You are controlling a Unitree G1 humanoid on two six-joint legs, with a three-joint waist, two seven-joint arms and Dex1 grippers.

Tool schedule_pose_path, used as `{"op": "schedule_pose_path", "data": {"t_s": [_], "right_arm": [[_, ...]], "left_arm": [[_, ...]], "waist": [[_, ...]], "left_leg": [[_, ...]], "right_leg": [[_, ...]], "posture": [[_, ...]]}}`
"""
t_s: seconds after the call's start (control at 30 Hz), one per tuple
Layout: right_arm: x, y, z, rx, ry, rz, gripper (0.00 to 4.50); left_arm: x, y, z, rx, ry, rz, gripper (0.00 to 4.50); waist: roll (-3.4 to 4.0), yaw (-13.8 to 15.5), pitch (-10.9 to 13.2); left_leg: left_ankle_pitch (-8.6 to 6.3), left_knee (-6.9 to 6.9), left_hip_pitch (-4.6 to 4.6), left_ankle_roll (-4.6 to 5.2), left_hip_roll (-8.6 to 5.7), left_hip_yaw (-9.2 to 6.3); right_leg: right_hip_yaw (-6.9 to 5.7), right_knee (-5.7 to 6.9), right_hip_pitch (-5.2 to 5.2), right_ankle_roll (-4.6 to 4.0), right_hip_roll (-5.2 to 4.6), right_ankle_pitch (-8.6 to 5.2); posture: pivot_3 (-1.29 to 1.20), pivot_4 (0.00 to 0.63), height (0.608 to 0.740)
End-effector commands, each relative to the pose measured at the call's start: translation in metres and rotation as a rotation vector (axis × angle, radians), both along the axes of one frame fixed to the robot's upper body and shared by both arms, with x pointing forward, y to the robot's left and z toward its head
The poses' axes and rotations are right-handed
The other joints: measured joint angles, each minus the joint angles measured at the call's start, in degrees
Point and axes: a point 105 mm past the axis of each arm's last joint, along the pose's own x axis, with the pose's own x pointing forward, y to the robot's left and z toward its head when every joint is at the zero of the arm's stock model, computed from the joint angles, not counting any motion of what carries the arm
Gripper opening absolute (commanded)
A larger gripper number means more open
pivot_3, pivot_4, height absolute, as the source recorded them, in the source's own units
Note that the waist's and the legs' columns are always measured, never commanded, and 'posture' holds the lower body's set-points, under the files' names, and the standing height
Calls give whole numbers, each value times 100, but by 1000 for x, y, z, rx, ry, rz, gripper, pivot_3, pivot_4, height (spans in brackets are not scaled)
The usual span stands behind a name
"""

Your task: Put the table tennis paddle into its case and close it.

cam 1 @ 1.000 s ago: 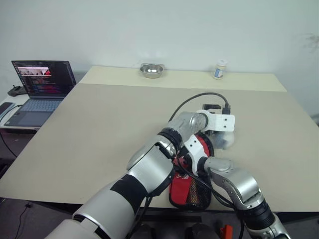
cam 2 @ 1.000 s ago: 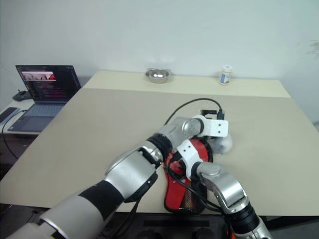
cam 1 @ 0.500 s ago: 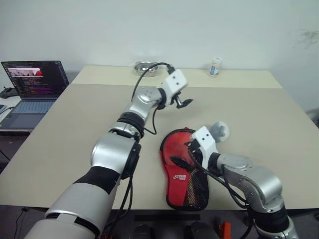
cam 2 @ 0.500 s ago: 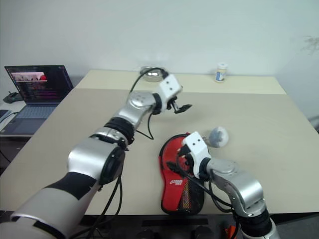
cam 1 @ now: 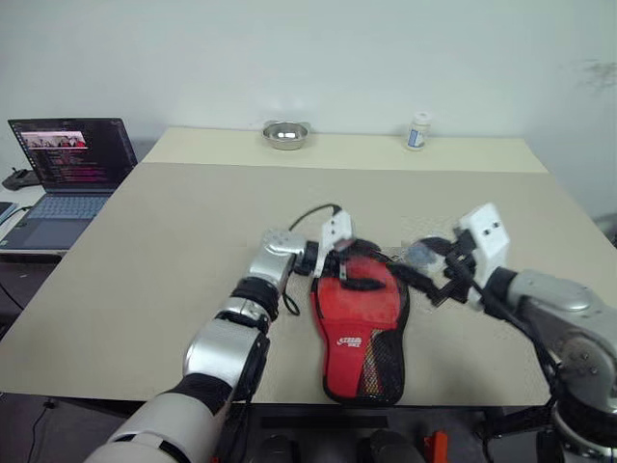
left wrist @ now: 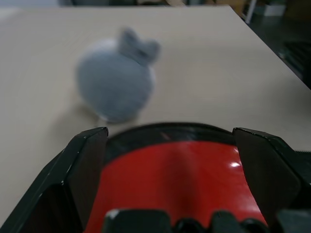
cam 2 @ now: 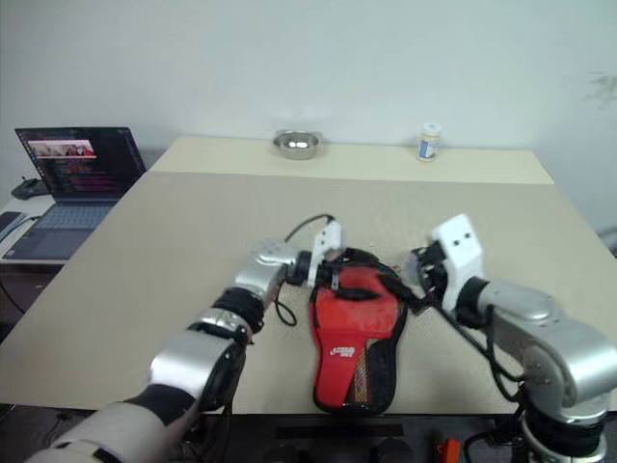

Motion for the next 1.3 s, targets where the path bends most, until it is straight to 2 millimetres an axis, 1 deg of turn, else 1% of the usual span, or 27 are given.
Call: {"op": "schedule_pose_path", "data": {"t_s": [0.03, 0.1, 0.23, 0.43, 0.63, 0.8, 0.87, 0.93, 1.07, 1.17, 1.3], "right_arm": [[13, -17, 11, 27, -45, -113, 4500], [18, -20, 9, 34, -35, -144, 4500], [36, -23, -7, 67, 4, -219, 4500], [54, -20, -27, 92, 45, -270, 4500], [73, -30, -52, 40, 71, -341, 4500], [80, -31, -57, 31, 70, -351, 4500], [82, -30, -58, 31, 66, -353, 4123], [84, -29, -58, 34, 63, -354, 3579], [86, -28, -59, 33, 63, -353, 2174], [87, -29, -60, 30, 67, -358, 1224], [86, -36, -62, 16, 71, -374, 429]], "left_arm": [[1, -6, 2, 32, -79, -4, 4468], [2, -6, -6, 58, -82, 13, 4468], [2, -10, -20, 79, -58, 48, 4468], [0, -14, -22, 74, -55, 41, 4468], [-1, -13, -25, 80, -59, 42, 4468], [0, -10, -28, 88, -57, 57, 4468], [0, -8, -30, 90, -57, 63, 4500], [0, -7, -32, 93, -57, 67, 4500], [1, -5, -35, 89, -44, 82, 4500], [-1, -2, -40, 91, -26, 86, 4500], [-3, -1, -46, 96, -4, 88, 4500]], "waist": [[0, -16, 0], [1, -21, 0], [2, -21, -1], [2, -16, -1], [2, -18, -1], [2, -19, -1], [2, -20, -1], [2, -20, -1], [3, -19, -1], [4, -20, -2], [5, -20, -3]], "left_leg": [[0, 0, 2, 0, 3, 1], [0, -1, 6, 0, 7, 1], [1, -1, 7, 1, 9, 0], [0, -1, 2, 1, -1, 5], [0, -1, 3, 2, -2, 6], [0, -2, 4, 2, 0, 6], [0, -1, 5, 2, 0, 6], [0, -1, 5, 2, 0, 5], [0, -1, 6, 2, 0, 6], [0, -1, 7, 2, 0, 7], [0, -1, 9, 2, 2, 6]], "right_leg": [[2, 2, -1, 1, 3, -1], [6, 7, -1, 9, 6, -5], [4, 10, 0, 19, 9, -11], [9, 5, -2, 16, 4, -9], [9, 5, -2, 16, 4, -9], [9, 6, -2, 16, 5, -9], [9, 7, -1, 16, 5, -9], [9, 8, -1, 17, 5, -9], [10, 8, -1, 16, 5, -9], [10, 8, 0, 16, 5, -9], [9, 9, 1, 17, 5, -9]], "posture": [[0, 150, 740], [0, 150, 740], [0, 150, 740], [0, 150, 740], [0, 150, 740], [0, 150, 740], [0, 150, 740], [0, 150, 740], [0, 150, 740], [0, 150, 740], [0, 150, 740]]}}
